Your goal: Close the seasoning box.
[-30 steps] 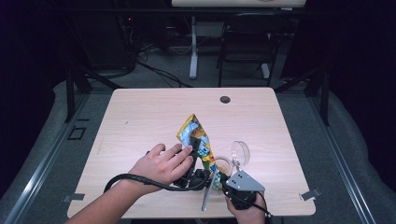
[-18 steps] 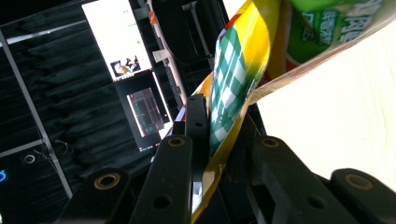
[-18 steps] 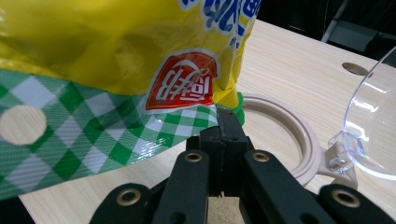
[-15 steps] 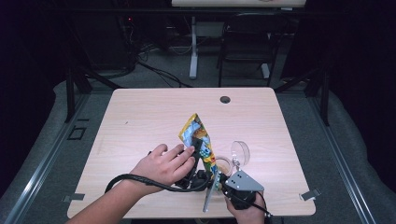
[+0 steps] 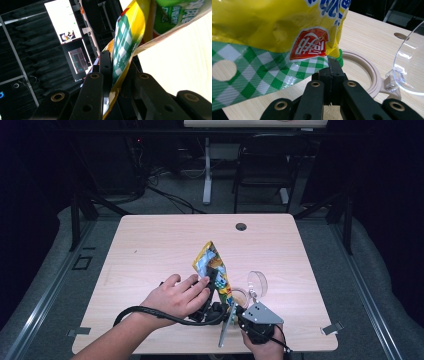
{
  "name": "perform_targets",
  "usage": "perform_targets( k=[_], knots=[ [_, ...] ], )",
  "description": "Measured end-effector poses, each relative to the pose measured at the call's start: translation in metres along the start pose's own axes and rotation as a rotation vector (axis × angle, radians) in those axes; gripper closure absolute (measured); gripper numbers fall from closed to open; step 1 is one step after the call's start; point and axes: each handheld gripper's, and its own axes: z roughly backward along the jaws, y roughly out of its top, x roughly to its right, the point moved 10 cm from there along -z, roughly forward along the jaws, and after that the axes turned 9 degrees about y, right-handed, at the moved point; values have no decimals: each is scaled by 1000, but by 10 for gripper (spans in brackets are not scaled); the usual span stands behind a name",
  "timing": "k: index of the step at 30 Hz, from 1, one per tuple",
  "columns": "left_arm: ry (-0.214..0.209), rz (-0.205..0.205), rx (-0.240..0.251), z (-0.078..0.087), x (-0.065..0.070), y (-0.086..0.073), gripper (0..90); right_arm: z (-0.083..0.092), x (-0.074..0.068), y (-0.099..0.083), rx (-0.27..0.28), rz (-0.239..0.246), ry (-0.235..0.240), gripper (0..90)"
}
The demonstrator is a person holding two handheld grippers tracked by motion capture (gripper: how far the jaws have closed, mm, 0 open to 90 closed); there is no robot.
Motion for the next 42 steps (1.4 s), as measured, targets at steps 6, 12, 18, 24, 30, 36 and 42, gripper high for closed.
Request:
perform_targets(
  k=[6,12,18,24,30,36,42],
  knots=[
    [-12,15,4,-1,1,1,831,1,1,0,1,-6,-3,900],
    [-6,9,8,0,0,2,831,1,3,0,1,-8,-7,900],
    [-10,13,7,-1,0,2,832,1,1,0,4,-12,1,900],
    [-7,9,9,-1,0,3,832,0,1,0,2,-10,0,900],
    [-4,14,5,0,0,2,832,1,0,1,1,-11,1,900],
    [-3,8,6,0,-2,2,833,1,0,1,4,-15,4,900],
    [-2,15,8,-1,-3,3,834,2,1,2,10,-23,5,900]
  ],
)
